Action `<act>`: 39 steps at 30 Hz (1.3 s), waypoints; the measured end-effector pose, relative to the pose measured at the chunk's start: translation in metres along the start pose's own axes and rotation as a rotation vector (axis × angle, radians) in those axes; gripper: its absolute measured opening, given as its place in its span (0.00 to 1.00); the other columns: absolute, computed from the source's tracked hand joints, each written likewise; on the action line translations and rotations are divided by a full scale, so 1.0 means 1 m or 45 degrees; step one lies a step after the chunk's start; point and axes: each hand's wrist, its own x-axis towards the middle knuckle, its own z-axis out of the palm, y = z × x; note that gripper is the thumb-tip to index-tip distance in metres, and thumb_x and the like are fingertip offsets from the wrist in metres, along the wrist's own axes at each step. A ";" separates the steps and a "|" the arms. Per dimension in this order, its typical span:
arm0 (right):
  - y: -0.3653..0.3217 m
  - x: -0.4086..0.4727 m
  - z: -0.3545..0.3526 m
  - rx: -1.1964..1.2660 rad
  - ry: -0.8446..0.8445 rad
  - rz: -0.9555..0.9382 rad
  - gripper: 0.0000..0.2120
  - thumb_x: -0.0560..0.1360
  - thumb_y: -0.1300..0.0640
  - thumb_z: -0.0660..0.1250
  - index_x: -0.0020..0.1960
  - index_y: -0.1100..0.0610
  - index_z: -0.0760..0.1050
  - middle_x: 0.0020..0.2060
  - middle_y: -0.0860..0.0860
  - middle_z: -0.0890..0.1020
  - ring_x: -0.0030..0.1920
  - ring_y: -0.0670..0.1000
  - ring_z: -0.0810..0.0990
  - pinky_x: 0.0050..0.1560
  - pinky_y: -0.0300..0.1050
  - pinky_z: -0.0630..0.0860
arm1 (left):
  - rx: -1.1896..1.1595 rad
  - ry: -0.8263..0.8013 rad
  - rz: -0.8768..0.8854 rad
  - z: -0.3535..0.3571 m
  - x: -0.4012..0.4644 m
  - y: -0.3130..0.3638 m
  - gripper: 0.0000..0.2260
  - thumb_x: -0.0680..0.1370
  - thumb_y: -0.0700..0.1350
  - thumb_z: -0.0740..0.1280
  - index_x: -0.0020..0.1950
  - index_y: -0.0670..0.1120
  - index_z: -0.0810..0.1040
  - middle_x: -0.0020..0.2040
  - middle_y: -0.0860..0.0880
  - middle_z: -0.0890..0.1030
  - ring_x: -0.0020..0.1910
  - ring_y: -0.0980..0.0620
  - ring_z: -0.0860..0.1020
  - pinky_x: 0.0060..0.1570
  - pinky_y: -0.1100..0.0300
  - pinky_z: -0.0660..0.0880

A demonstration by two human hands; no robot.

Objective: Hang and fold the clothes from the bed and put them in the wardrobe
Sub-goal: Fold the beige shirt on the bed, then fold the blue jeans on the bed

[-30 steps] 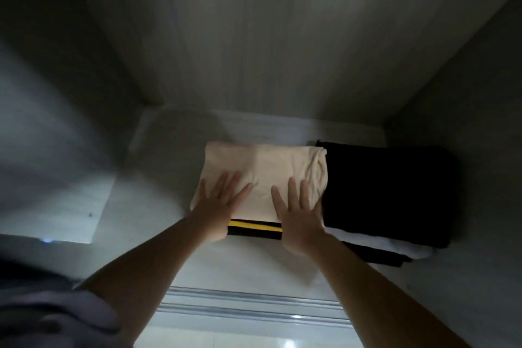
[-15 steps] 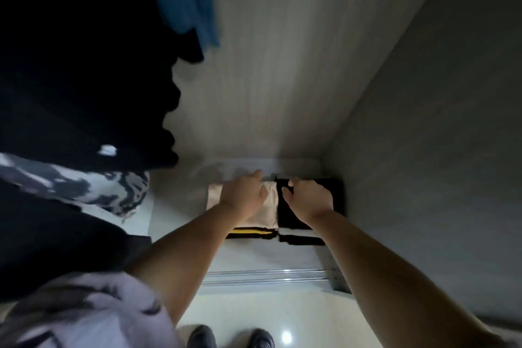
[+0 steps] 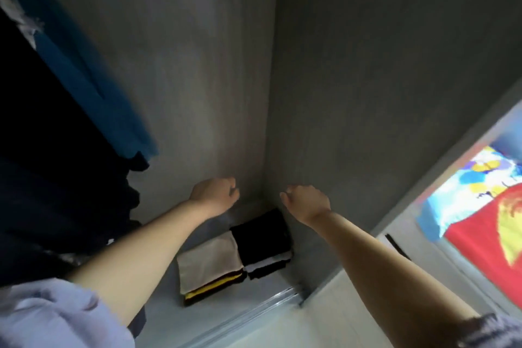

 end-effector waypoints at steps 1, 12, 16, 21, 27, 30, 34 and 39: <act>0.010 -0.008 -0.008 -0.001 0.021 0.034 0.18 0.80 0.43 0.54 0.57 0.53 0.76 0.53 0.57 0.81 0.55 0.60 0.79 0.47 0.48 0.72 | 0.001 -0.016 0.051 -0.005 0.001 0.016 0.13 0.80 0.54 0.56 0.53 0.49 0.75 0.54 0.45 0.80 0.52 0.44 0.78 0.45 0.57 0.71; 0.106 -0.175 -0.044 0.011 0.187 0.584 0.17 0.80 0.44 0.55 0.58 0.54 0.74 0.55 0.57 0.80 0.55 0.60 0.79 0.49 0.48 0.74 | 0.235 -0.245 0.904 0.013 -0.054 0.181 0.15 0.80 0.55 0.56 0.56 0.49 0.75 0.55 0.46 0.80 0.52 0.43 0.78 0.48 0.55 0.73; 0.156 -0.259 -0.049 0.033 0.247 0.859 0.16 0.80 0.46 0.54 0.58 0.54 0.74 0.57 0.57 0.80 0.56 0.59 0.79 0.50 0.48 0.73 | 0.213 -0.298 1.147 0.029 -0.081 0.264 0.13 0.80 0.53 0.56 0.55 0.48 0.76 0.57 0.46 0.80 0.56 0.43 0.77 0.48 0.55 0.71; 0.222 -0.363 -0.053 0.062 0.252 1.180 0.16 0.81 0.47 0.54 0.57 0.55 0.75 0.52 0.55 0.82 0.50 0.58 0.80 0.45 0.49 0.75 | 0.174 -0.321 1.425 0.051 -0.123 0.377 0.14 0.80 0.55 0.57 0.55 0.48 0.76 0.56 0.45 0.80 0.55 0.43 0.77 0.47 0.55 0.70; 0.309 -0.460 -0.062 0.091 0.247 1.374 0.14 0.81 0.49 0.53 0.52 0.56 0.74 0.47 0.53 0.81 0.44 0.56 0.79 0.44 0.49 0.77 | 0.151 -0.405 1.633 0.078 -0.166 0.508 0.13 0.81 0.52 0.57 0.54 0.46 0.76 0.51 0.47 0.81 0.48 0.46 0.78 0.41 0.55 0.73; 0.354 -0.501 -0.069 0.101 0.237 1.432 0.14 0.81 0.49 0.54 0.52 0.56 0.75 0.47 0.52 0.81 0.45 0.56 0.79 0.44 0.48 0.76 | 0.104 -0.455 1.626 0.091 -0.189 0.567 0.13 0.81 0.52 0.57 0.56 0.47 0.77 0.51 0.48 0.81 0.46 0.47 0.79 0.45 0.52 0.76; 0.413 -0.546 -0.078 0.110 0.240 1.478 0.13 0.81 0.51 0.53 0.50 0.56 0.74 0.44 0.51 0.80 0.43 0.54 0.78 0.39 0.46 0.73 | 0.085 -0.470 1.663 0.105 -0.209 0.639 0.13 0.81 0.51 0.56 0.55 0.46 0.77 0.49 0.49 0.81 0.44 0.48 0.79 0.43 0.53 0.76; 0.471 -0.575 -0.066 0.176 0.198 1.534 0.13 0.81 0.51 0.54 0.50 0.55 0.74 0.44 0.50 0.80 0.43 0.53 0.78 0.38 0.44 0.71 | 0.167 -0.510 1.724 0.130 -0.217 0.708 0.14 0.81 0.51 0.56 0.55 0.46 0.77 0.47 0.49 0.81 0.41 0.50 0.79 0.39 0.54 0.76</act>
